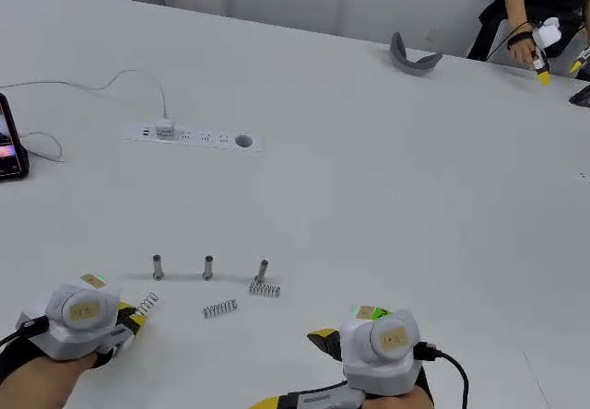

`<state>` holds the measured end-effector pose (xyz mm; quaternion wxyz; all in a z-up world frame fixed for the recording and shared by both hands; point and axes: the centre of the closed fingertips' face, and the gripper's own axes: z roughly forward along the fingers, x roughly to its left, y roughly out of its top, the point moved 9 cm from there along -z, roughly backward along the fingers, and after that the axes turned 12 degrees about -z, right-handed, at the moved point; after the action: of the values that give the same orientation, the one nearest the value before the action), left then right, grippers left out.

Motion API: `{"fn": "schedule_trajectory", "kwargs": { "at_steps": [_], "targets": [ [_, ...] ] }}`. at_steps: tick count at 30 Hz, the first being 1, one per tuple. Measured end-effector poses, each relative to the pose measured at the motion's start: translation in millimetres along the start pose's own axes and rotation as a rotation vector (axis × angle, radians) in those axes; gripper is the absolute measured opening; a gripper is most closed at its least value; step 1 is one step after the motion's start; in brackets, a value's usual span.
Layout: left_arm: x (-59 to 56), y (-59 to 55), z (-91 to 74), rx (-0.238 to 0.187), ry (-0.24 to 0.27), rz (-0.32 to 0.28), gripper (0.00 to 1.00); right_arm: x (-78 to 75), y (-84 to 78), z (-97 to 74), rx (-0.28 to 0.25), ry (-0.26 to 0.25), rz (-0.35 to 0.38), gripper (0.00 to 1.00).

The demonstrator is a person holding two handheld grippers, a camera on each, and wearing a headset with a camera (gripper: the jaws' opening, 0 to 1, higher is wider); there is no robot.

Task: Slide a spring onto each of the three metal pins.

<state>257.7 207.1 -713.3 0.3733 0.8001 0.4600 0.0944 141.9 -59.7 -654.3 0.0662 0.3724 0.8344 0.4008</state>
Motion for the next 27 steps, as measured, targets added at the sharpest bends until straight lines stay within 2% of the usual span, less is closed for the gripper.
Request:
{"fn": "schedule_trajectory", "kwargs": {
  "at_steps": [5,9,11,17,20,27],
  "targets": [
    [3.7,1.8,-9.1,-0.015,0.000,0.003,0.10,-0.6,3.2,2.0,-0.017,0.009,0.014,0.93],
    [0.5,11.9,-22.2,-0.057,0.000,-0.015,0.10,-2.2,6.9,4.2,-0.031,0.014,0.021,0.92],
    [0.7,15.9,-24.8,-0.074,0.000,-0.018,0.10,-0.4,10.3,5.4,-0.052,0.034,0.028,0.90],
    [-4.9,28.1,-35.0,-0.112,-0.010,-0.010,0.10,-1.0,14.1,8.8,-0.059,0.051,0.024,0.89],
    [-11.8,34.6,-44.8,-0.135,-0.017,0.009,0.10,-3.3,17.7,7.0,-0.063,0.058,0.011,0.88],
    [-17.7,46.2,-56.4,-0.162,-0.030,0.034,0.10,-11.0,22.9,4.9,-0.071,0.058,0.008,0.87]
  ]
}}
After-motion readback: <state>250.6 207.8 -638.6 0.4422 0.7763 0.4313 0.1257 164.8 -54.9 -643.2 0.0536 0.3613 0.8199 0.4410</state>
